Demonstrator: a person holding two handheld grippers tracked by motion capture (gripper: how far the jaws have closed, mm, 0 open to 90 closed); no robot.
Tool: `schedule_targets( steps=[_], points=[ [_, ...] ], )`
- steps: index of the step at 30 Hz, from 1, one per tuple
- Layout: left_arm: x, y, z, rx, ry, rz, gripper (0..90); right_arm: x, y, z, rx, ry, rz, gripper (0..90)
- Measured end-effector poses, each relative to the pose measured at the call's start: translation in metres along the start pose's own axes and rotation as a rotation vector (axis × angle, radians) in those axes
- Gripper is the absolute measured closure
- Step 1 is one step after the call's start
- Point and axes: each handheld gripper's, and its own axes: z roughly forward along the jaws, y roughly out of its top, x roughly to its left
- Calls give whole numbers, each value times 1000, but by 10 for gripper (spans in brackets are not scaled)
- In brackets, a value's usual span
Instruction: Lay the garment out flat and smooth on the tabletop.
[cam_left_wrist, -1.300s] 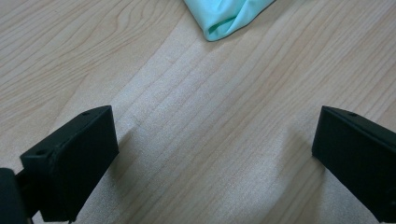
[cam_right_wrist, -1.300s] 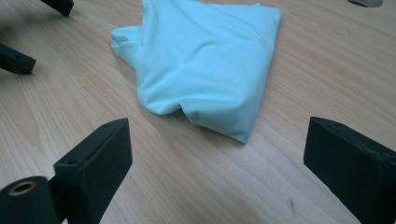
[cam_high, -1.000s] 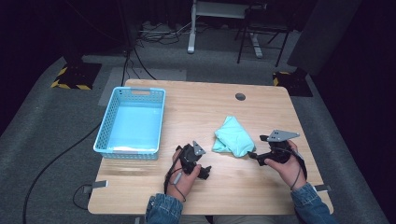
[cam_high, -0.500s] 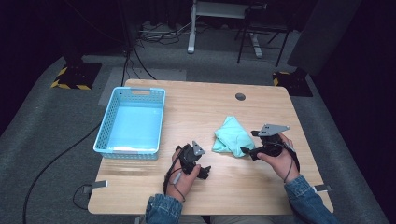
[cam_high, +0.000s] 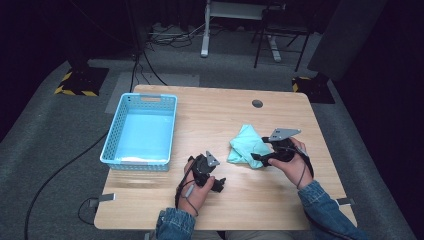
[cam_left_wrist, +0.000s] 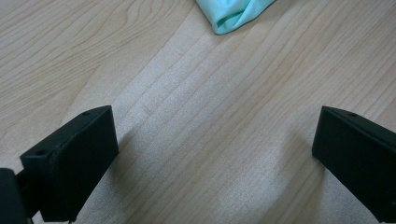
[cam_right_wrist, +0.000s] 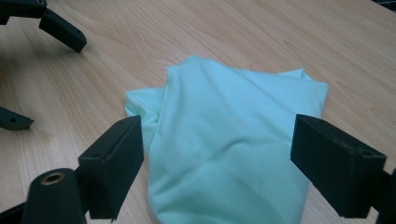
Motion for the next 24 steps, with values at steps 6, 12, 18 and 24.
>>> schedule_targets(
  steps=[6,12,18,24],
  points=[
    [0,0,0,0,0,0,0,1,7,8,8,8,-20,173],
    [0,0,0,-1,0,-1,0,2,14,17,11,16,-35,172],
    [0,0,0,1,0,1,0,4,19,26,17,28,-45,172],
    [0,0,0,0,0,1,0,5,23,37,28,38,-53,173]
  ],
)
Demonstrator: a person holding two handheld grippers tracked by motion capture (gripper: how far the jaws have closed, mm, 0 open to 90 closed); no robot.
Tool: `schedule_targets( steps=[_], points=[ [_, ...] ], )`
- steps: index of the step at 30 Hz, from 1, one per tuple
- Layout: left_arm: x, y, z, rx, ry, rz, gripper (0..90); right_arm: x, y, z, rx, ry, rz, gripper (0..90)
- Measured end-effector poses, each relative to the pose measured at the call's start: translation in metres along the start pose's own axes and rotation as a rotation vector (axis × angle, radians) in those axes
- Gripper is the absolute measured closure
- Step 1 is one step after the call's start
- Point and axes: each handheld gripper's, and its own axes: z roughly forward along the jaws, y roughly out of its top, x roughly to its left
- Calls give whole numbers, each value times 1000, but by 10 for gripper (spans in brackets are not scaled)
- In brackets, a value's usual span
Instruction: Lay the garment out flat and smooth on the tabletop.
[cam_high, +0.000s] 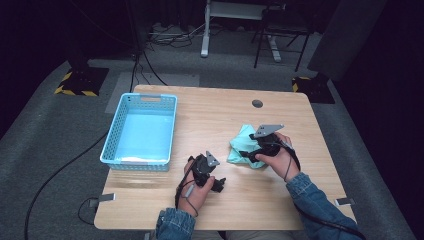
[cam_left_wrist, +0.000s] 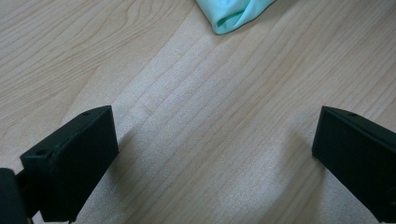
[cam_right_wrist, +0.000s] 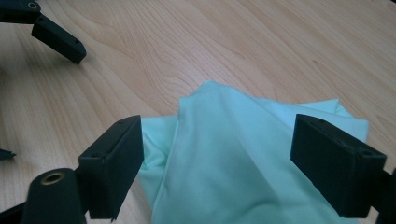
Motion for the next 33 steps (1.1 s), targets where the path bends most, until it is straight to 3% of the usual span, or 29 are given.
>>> schedule_targets(
  steps=[12,14,18,24,25,33],
  points=[
    [0,0,0,0,0,0,1,0,1,27,28,9,10,229],
    [0,0,0,0,0,0,1,-2,1,31,39,0,13,290],
    [0,0,0,0,0,0,0,-8,-1,36,78,-8,-2,556],
    [0,0,0,-1,0,3,0,-8,-1,36,78,-8,-2,556],
    [0,0,0,-1,0,2,0,-9,1,25,55,-35,20,816],
    [0,0,0,1,0,1,0,-19,4,-1,-17,-56,41,813]
  ],
)
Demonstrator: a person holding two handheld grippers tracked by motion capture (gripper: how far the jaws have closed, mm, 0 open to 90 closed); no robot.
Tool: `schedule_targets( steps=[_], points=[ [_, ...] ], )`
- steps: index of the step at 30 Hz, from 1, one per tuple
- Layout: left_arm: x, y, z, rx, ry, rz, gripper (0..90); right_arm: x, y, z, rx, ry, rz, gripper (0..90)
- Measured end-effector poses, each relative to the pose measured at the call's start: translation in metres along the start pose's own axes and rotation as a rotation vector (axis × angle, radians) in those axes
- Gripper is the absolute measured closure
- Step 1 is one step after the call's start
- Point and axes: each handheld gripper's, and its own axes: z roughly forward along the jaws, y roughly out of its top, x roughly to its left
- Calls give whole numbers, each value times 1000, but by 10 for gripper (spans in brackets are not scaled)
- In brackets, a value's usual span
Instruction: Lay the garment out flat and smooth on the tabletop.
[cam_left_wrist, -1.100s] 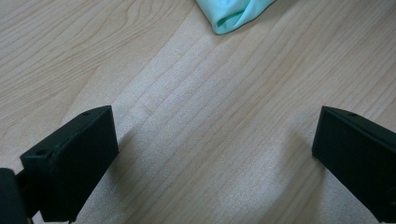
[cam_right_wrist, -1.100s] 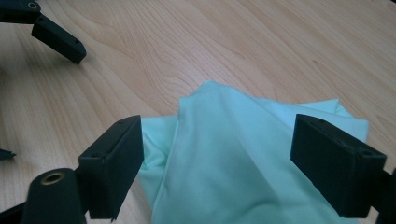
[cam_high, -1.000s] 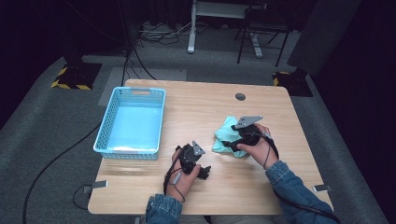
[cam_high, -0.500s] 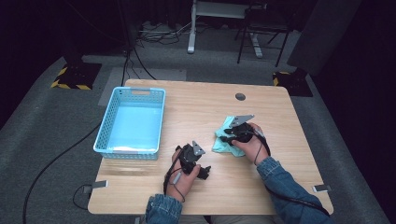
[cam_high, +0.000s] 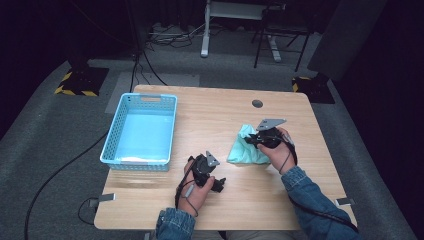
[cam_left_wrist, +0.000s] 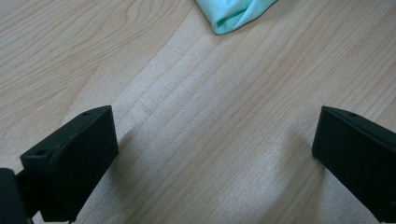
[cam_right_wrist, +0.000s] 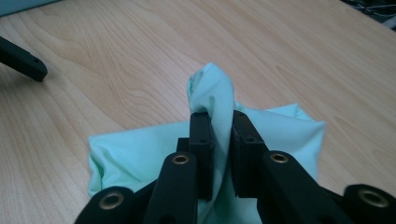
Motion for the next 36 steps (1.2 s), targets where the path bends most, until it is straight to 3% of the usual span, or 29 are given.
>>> schedule_targets(
  steps=[8,18,20,22,23,26,31,36],
  points=[
    [0,0,0,0,0,0,0,-20,-5,-29,-50,-48,41,806],
    [0,0,0,-2,0,-3,0,-53,-30,-56,-65,-129,130,788],
    [0,0,0,-2,0,-4,0,-62,-38,-61,-56,-163,158,717],
    [0,0,0,-1,1,-3,0,-72,-48,-67,-46,-236,196,471],
    [0,0,0,-3,0,-1,0,-76,-53,-71,-37,-269,220,397],
    [1,1,1,-3,-1,-2,0,-81,-62,-84,-64,-312,277,304],
    [1,1,1,-3,1,-2,0,-75,-66,-94,-78,-299,266,295],
    [1,1,1,-3,1,-2,0,-66,-62,-92,-88,-248,236,297]
  ],
)
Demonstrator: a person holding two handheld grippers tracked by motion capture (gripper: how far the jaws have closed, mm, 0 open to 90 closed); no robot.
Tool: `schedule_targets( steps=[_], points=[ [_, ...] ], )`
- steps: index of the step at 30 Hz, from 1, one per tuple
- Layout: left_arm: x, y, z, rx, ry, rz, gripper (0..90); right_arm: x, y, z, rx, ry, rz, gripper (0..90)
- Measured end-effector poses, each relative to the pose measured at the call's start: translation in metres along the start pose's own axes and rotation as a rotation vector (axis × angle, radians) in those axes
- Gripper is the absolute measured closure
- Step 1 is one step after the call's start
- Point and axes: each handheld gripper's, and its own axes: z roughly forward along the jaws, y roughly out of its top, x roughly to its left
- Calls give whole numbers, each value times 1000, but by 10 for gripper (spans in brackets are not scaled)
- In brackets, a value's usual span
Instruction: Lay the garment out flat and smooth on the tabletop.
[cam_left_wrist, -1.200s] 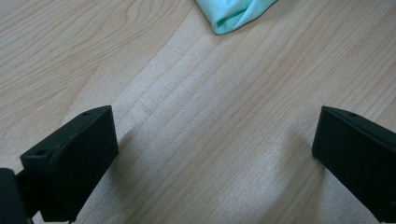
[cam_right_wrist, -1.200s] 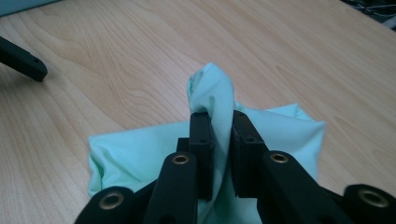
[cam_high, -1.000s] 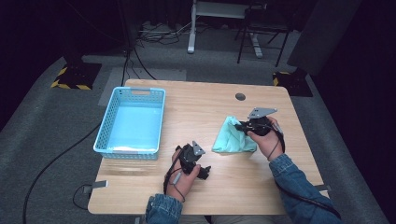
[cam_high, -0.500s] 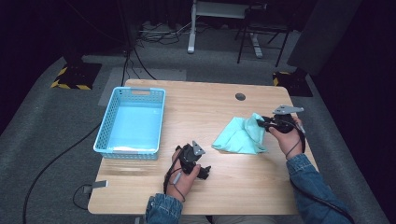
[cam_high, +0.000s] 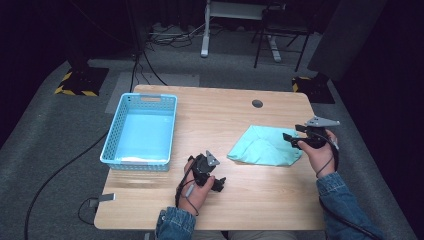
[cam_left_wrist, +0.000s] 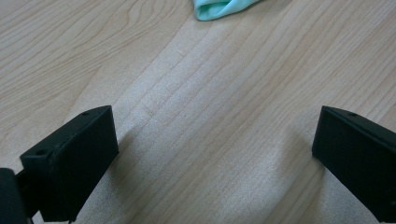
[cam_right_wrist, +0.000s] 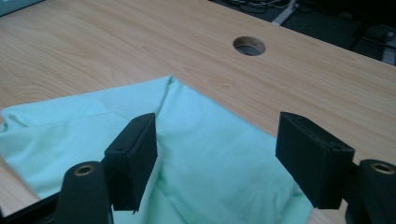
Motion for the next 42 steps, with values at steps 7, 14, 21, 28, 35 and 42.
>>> schedule_targets(
  steps=[7,14,21,28,35,42],
  points=[
    [0,0,0,0,0,0,0,18,4,16,13,71,-46,307],
    [0,0,0,0,0,0,0,35,8,37,41,127,-90,311],
    [0,0,0,1,0,0,0,44,5,58,86,171,-108,324],
    [0,0,0,1,0,0,0,47,-4,78,149,216,-121,383],
    [0,0,0,0,0,0,0,53,-5,76,183,245,-147,708],
    [0,0,0,1,0,0,0,61,2,59,170,213,-196,881]
  ],
)
